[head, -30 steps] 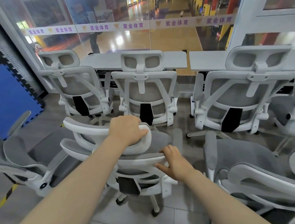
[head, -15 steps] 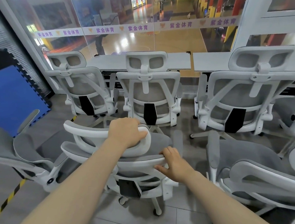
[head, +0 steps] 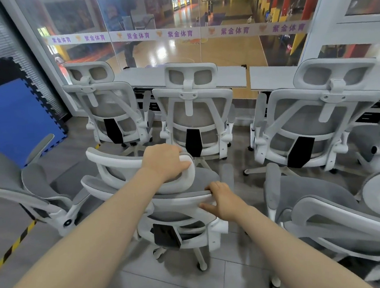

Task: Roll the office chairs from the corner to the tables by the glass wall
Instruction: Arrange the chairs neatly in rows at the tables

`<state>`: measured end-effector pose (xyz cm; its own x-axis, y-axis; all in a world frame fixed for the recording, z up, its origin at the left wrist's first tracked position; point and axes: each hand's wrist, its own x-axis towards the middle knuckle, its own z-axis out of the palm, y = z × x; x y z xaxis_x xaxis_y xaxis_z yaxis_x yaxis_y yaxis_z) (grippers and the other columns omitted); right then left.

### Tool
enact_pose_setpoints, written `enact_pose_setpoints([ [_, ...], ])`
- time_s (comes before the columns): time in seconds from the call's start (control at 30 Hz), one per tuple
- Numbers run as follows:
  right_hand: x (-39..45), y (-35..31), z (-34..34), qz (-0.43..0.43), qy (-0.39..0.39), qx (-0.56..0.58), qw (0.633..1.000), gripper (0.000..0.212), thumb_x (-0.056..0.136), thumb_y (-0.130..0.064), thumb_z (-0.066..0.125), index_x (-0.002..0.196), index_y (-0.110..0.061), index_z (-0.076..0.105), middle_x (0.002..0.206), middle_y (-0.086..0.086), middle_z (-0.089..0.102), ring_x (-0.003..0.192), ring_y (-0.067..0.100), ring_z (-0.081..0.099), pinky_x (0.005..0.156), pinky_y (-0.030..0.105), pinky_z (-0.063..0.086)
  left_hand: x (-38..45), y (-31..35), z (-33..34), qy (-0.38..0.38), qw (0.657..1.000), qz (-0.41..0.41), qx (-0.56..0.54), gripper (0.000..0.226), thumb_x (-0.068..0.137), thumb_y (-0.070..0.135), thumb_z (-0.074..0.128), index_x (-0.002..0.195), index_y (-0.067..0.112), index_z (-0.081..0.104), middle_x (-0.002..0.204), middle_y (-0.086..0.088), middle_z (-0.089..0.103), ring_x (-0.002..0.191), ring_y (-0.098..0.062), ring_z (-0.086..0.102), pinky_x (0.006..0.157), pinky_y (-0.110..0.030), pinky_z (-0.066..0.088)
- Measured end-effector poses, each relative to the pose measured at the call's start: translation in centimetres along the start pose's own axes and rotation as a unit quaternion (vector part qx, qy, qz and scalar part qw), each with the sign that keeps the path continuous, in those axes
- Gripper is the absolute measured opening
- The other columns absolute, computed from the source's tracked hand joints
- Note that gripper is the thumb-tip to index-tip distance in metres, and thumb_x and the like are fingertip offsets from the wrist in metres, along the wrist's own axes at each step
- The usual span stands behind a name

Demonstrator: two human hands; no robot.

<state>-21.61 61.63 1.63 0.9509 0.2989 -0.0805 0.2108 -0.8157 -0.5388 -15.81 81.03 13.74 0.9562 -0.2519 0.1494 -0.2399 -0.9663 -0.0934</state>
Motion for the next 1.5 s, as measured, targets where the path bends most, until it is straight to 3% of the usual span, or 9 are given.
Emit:
enact_pose_setpoints([
  [0.17,-1.2,-1.0,-0.2,0.019,0.011,-0.026,0.999,0.054,0.093,-0.04,0.055,0.138,-0.015,0.041,0.137,0.003,0.044,0.131,0.023,0.035,0.108,0.036,0.035,-1.1,-0.3,0.3,0.065,0.996,0.059,-0.015,0.032,0.088,0.047,0.052,0.111,0.025,0.06,0.107,0.005,0.064,0.101,-0.021,0.059,0.069,-0.033,0.041],
  [0.43,-7.2,-4.6,-0.2,0.075,0.032,0.096,0.992,0.051,0.093,-0.033,0.052,0.14,-0.02,0.037,0.13,0.003,0.05,0.112,0.018,0.047,0.085,0.028,0.042,-8.8,-0.1,0.3,0.195,0.958,0.099,-0.186,0.039,0.082,0.023,0.058,0.12,0.018,0.06,0.125,0.002,0.059,0.116,-0.017,0.052,0.101,-0.035,0.041],
  [0.67,-10.5,-8.7,2.1,0.017,0.016,0.109,0.994,0.046,0.096,-0.031,0.052,0.14,-0.026,0.038,0.136,-0.012,0.04,0.096,-0.004,0.044,0.079,0.006,0.035,-18.3,-2.4,4.6,0.084,0.961,-0.013,-0.262,0.038,0.087,0.025,0.058,0.125,0.026,0.056,0.128,0.011,0.056,0.119,-0.01,0.049,0.102,-0.035,0.042],
  [0.77,-10.1,-11.1,3.4,0.001,0.003,0.128,0.992,0.045,0.096,-0.03,0.053,0.139,-0.027,0.041,0.14,-0.011,0.043,0.119,-0.002,0.039,0.093,0.01,0.03,-20.9,-4.9,5.4,0.031,0.957,-0.065,-0.281,0.041,0.087,0.028,0.055,0.129,0.03,0.053,0.132,0.014,0.053,0.122,-0.009,0.047,0.103,-0.034,0.041],
  [0.9,-8.0,-15.3,6.1,-0.026,-0.032,0.124,0.991,0.04,0.094,-0.029,0.054,0.132,-0.027,0.046,0.133,-0.009,0.049,0.126,0.01,0.044,0.101,0.024,0.037,-24.2,-9.5,5.3,-0.001,0.951,-0.126,-0.281,0.046,0.083,0.039,0.047,0.128,0.028,0.054,0.13,0.012,0.054,0.123,-0.01,0.047,0.102,-0.036,0.041],
  [1.0,-5.9,-19.8,8.5,-0.058,-0.055,0.115,0.99,0.035,0.094,-0.03,0.054,0.129,-0.029,0.048,0.124,-0.015,0.05,0.12,0.008,0.046,0.092,0.02,0.036,-27.4,-14.1,5.4,-0.008,0.94,-0.175,-0.293,0.057,0.08,0.053,0.037,0.128,0.029,0.054,0.131,0.015,0.052,0.122,-0.007,0.045,0.099,-0.031,0.04],
  [1.13,-2.4,-27.0,13.1,-0.077,-0.101,0.133,0.983,0.037,0.094,-0.036,0.055,0.129,-0.031,0.045,0.126,-0.012,0.051,0.118,0.008,0.049,0.096,0.023,0.039,-32.4,-22.1,5.6,-0.026,0.932,-0.24,-0.27,0.041,0.094,0.033,0.053,0.135,0.027,0.049,0.139,0.012,0.048,0.127,-0.013,0.043,0.103,-0.031,0.038],
  [1.27,1.2,-35.5,18.7,-0.106,-0.114,0.15,0.976,0.038,0.093,-0.028,0.06,0.129,-0.025,0.049,0.126,-0.01,0.051,0.123,0.007,0.045,0.102,0.023,0.033,-38.0,-31.0,5.2,-0.037,0.91,-0.311,-0.273,0.042,0.097,0.036,0.05,0.139,0.032,0.043,0.143,0.013,0.043,0.119,-0.014,0.049,0.098,-0.027,0.039],
  [1.5,5.9,-48.5,27.7,-0.124,-0.158,0.194,0.96,0.035,0.093,-0.025,0.06,0.126,-0.027,0.05,0.126,-0.014,0.053,0.117,0.005,0.05,0.095,0.021,0.034,-46.1,-45.1,5.4,-0.024,0.883,-0.381,-0.273,0.042,0.098,0.035,0.05,0.139,0.033,0.042,0.144,0.013,0.043,0.135,-0.01,0.036,0.109,-0.029,0.034],
])
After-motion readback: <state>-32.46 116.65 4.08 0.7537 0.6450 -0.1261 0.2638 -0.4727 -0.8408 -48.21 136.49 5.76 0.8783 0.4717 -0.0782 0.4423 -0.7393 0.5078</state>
